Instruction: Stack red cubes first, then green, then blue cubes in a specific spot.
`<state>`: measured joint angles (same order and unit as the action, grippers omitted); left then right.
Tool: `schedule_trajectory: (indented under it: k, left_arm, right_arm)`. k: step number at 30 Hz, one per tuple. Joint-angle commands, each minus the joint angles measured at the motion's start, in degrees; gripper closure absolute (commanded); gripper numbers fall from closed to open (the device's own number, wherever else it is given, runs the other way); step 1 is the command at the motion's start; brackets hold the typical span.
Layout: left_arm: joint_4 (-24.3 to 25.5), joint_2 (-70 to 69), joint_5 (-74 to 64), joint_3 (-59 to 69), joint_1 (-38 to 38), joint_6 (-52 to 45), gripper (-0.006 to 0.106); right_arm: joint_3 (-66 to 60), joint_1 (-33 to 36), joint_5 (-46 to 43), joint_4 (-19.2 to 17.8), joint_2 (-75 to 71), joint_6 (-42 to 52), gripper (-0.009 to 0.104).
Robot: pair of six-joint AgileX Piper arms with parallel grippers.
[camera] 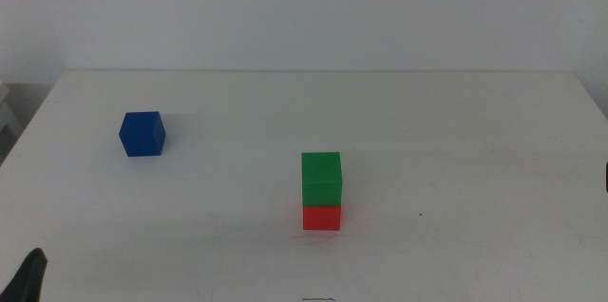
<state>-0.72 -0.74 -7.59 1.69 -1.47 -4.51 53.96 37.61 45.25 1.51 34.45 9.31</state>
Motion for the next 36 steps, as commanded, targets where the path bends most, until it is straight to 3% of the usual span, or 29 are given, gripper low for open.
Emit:
schedule_trajectory:
  k: [1,10,21,31,36]
  left_arm:
    - [-0.9,0.4,5.1,-1.3,0.0,1.1,0.008]
    - [-0.4,25.8,-0.2,-24.6,-0.1,2.7,0.008]
    - [-0.4,52.7,-35.8,-57.6,-0.1,0.7,0.008]
    - [-5.0,77.4,-50.7,-81.1,-0.1,2.2,0.008]
    - [-5.0,87.3,-54.9,-90.4,-0.1,2.0,0.008]
  right_arm:
    - [1.3,-0.5,-4.2,-0.5,0.4,0.7,0.017]
    - [1.3,-0.5,-4.2,-0.5,0.4,0.7,0.017]
    - [1.3,-0.5,-4.2,-0.7,0.4,0.7,0.017]
    - [1.3,-0.5,-4.1,-0.7,0.4,0.7,0.017]
    - [1.3,-0.5,-4.1,-0.7,0.4,0.7,0.017]
